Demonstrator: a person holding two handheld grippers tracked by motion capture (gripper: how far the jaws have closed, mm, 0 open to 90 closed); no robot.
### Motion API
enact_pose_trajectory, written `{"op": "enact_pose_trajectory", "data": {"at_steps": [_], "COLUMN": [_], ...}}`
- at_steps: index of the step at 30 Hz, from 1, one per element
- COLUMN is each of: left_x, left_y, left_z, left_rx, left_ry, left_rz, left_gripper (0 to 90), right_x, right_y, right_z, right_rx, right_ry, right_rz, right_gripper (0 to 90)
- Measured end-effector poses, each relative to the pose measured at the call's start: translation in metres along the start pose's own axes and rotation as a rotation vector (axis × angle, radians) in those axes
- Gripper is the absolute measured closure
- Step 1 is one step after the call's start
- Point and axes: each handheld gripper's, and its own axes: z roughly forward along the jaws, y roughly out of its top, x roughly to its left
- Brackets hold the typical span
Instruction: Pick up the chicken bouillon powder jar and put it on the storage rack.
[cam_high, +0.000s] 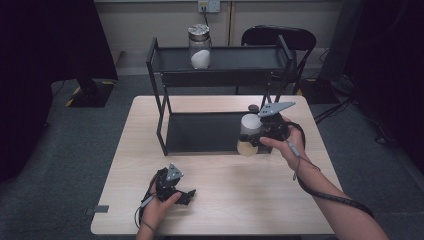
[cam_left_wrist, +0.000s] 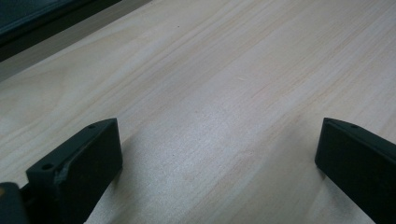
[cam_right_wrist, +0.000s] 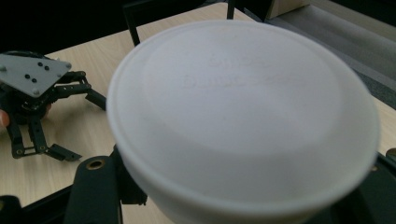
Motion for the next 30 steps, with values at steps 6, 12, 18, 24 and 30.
{"op": "enact_pose_trajectory", "data": {"at_steps": [6,12,18,24,30], "left_x": [0.000,0.000,0.000,0.000,0.000], "left_y": [0.000,0.000,0.000,0.000,0.000], "left_z": [0.000,0.000,0.000,0.000,0.000], "left_rx": [0.000,0.000,0.000,-0.001,-0.001], "left_ry": [0.000,0.000,0.000,0.000,0.000], "left_rz": [0.000,0.000,0.000,-0.003,-0.002], "left_gripper": [0.0,0.0,0.0,0.0,0.0], "right_x": [-0.002,-0.003,-0.003,-0.004,-0.005], "right_y": [0.015,0.031,0.045,0.062,0.077], "right_z": [0.000,-0.001,-0.002,-0.006,-0.011], "right_rx": [-0.008,-0.015,-0.017,-0.010,-0.011], "right_ry": [0.004,0.007,0.005,0.001,0.007], "right_rz": [-0.006,-0.013,-0.021,-0.035,-0.038], "right_gripper": [35.0,35.0,35.0,35.0,35.0]}}
